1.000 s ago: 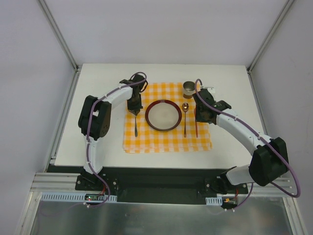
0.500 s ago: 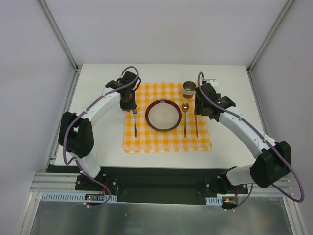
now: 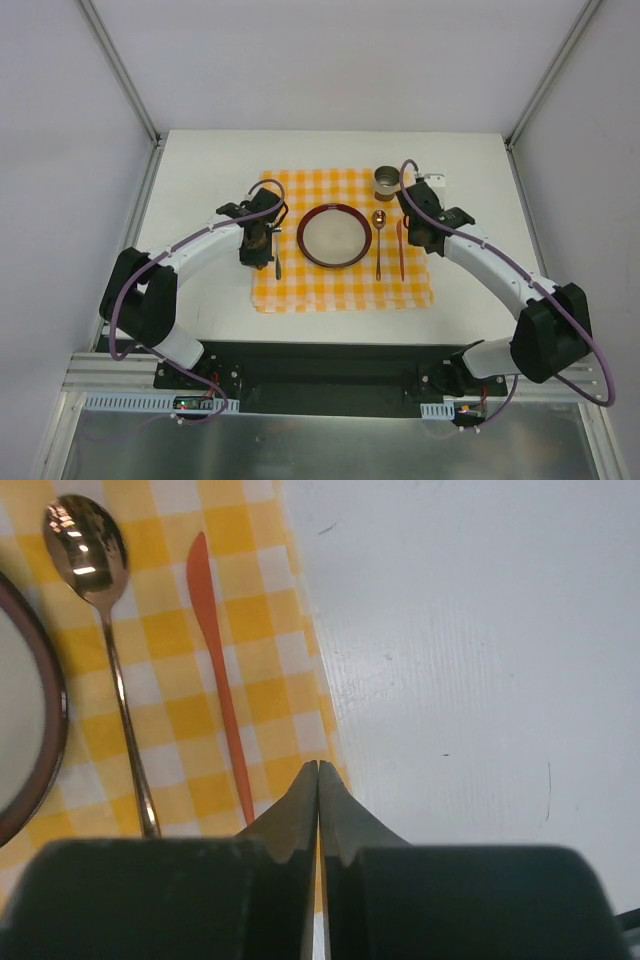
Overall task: Set the dinner table for one person
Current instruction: Reset both arms
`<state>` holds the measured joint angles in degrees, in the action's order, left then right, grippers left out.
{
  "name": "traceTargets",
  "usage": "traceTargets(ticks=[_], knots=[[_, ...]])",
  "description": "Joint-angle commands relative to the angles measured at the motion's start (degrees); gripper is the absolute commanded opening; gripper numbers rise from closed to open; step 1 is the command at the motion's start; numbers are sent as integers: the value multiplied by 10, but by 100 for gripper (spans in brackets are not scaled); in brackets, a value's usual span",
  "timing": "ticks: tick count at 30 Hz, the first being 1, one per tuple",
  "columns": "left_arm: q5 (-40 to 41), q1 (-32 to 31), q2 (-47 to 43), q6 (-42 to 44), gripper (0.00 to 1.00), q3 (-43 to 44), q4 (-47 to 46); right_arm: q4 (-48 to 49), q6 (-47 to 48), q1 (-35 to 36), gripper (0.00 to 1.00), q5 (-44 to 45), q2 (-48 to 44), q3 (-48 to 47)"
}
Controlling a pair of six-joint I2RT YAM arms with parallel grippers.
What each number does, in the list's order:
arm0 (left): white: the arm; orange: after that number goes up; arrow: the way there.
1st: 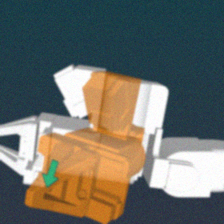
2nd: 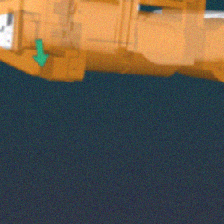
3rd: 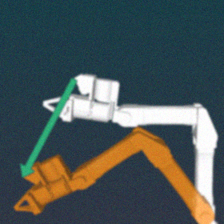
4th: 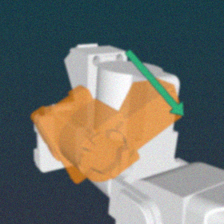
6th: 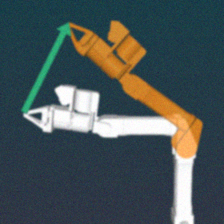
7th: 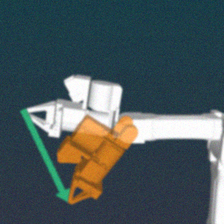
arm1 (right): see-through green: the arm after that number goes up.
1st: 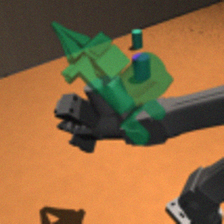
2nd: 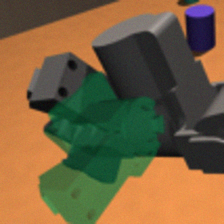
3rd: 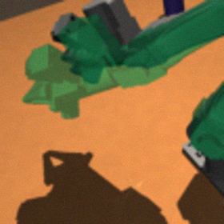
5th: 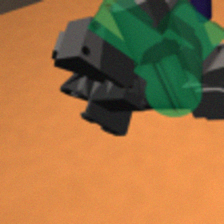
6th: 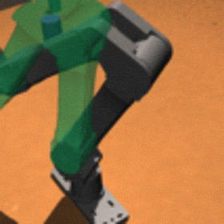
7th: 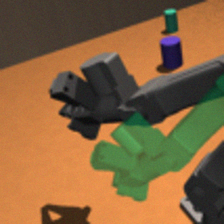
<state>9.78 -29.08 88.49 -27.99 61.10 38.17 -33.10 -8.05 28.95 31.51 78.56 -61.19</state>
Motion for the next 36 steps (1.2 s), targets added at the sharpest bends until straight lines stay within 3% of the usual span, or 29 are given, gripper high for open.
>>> traceTargets(ticks=[1,16,30,35,36], knots=[[26,-2,-25,-18,0,-40,-16,23,-35,-4,0,17,46,17],[15,-2,7,-10,0,-40,-29,72,-70,-13,0,-35,79,74],[74,-2,-43,9,0,-20,-28,94,-42,-39,1,32,45,63],[105,-1,-70,15,4,-19,-27,117,-20,-38,15,67,-27,86],[110,0,-75,17,7,-16,-24,123,-15,-39,23,68,-38,92]])
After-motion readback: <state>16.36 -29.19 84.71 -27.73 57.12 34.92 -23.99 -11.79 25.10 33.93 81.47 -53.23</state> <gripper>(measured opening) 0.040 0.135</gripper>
